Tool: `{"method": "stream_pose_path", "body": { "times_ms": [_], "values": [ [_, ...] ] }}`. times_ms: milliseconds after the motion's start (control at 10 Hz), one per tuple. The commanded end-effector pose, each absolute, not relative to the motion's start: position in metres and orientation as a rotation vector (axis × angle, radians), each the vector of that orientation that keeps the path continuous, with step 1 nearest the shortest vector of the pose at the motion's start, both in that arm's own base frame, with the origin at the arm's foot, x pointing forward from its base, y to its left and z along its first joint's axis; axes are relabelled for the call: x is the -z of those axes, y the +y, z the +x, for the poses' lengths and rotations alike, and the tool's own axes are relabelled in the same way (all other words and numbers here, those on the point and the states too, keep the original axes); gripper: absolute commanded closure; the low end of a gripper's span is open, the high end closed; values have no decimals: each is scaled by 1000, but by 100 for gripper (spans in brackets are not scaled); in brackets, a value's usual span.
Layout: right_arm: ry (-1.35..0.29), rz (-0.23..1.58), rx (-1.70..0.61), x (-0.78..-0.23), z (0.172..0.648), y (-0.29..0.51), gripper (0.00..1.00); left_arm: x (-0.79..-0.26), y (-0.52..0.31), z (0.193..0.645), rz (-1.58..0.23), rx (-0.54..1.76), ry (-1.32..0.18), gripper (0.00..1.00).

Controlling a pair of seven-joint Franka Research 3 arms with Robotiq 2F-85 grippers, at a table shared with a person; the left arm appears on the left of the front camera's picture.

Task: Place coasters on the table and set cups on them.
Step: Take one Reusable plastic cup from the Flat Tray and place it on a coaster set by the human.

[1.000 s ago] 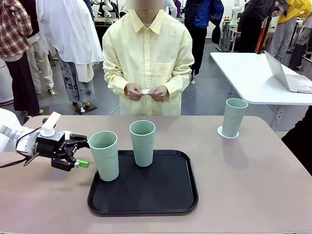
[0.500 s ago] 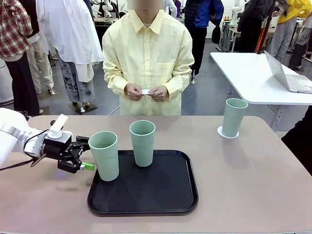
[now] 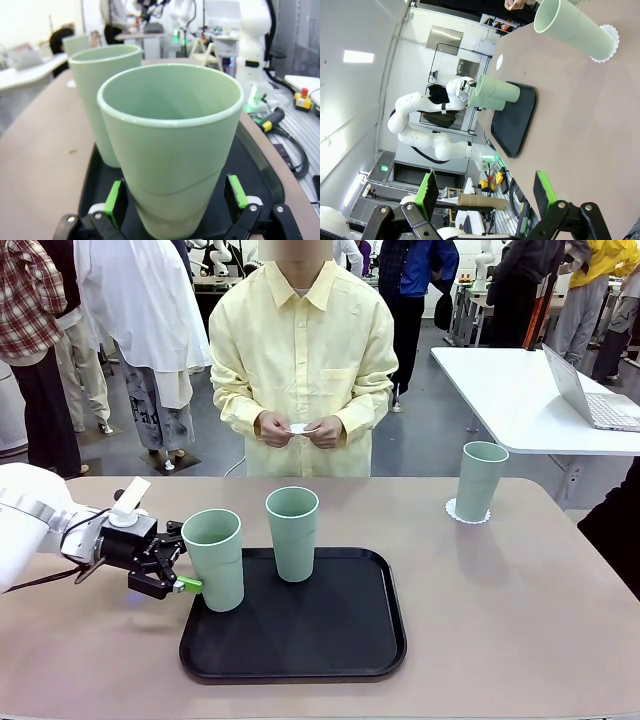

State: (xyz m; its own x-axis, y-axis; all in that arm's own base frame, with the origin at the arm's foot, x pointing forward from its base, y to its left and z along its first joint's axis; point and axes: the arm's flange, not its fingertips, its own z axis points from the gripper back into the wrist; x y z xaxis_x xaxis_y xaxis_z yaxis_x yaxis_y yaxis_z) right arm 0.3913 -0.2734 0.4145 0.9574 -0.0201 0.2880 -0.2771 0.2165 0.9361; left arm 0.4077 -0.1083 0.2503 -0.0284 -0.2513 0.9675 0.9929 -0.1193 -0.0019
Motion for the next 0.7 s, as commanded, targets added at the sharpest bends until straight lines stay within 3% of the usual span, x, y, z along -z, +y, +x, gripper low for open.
{"method": "stream_pose_path", "body": {
  "times_ms": [0,300,400,500,600],
  "values": [
    [-258,1346,-176,-414,391,-274,0,-241,-119,409,-1113,1455,-1046,0],
    [-258,1346,-176,-414,391,-274,0,-236,-128,409,-1134,1465,-1031,0],
    [-258,1346,-176,-414,391,-274,0,-235,-127,410,-1129,1464,-1035,38],
    [-258,1346,-176,-414,391,-274,0,-234,-126,409,-1128,1476,-1028,59],
    [-258,1346,-176,-414,391,-274,0,-234,-126,410,-1125,1481,-1021,97]
  ]
}}
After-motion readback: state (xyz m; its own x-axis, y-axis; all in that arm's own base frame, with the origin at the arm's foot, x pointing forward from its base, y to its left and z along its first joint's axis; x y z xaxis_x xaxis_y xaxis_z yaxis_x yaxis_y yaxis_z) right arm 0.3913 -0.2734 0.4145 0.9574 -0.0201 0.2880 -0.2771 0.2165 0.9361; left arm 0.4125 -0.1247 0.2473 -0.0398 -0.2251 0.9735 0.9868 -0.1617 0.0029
